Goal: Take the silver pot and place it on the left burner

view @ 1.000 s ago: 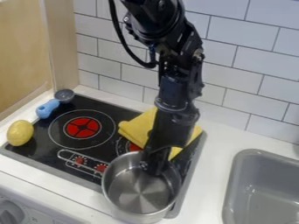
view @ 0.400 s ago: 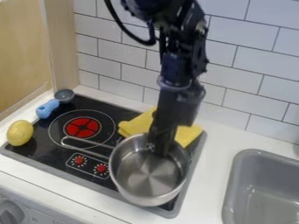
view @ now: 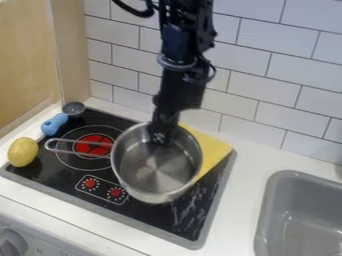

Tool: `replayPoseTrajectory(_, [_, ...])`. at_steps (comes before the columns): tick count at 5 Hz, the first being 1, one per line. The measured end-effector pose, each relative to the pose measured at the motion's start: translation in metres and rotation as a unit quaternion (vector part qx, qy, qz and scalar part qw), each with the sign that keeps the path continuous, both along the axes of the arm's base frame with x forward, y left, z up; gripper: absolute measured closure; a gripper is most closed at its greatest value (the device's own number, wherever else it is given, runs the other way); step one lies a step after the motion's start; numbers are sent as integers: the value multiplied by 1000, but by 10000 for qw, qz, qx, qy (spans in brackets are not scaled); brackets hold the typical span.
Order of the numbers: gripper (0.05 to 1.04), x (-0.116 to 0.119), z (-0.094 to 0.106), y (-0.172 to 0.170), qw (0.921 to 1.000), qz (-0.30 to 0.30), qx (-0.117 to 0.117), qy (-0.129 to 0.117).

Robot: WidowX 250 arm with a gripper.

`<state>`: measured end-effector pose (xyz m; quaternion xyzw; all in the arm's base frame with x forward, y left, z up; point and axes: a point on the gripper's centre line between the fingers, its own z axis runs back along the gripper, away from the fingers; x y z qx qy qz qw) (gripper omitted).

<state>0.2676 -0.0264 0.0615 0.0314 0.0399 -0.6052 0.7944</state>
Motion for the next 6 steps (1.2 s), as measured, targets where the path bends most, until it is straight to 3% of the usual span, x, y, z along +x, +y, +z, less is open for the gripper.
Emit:
replayPoseTrajectory(1, [1020, 3, 10, 26, 9968, 756, 124, -216])
replayPoseTrajectory(3, [1020, -1, 12, 65, 9800, 1966, 225, -210])
replayPoseTrajectory(4, [1020, 12, 12, 79, 9714, 2348, 213, -279])
replayPoseTrajectory(6, [1020, 38, -12, 106, 9580, 2861, 99, -158])
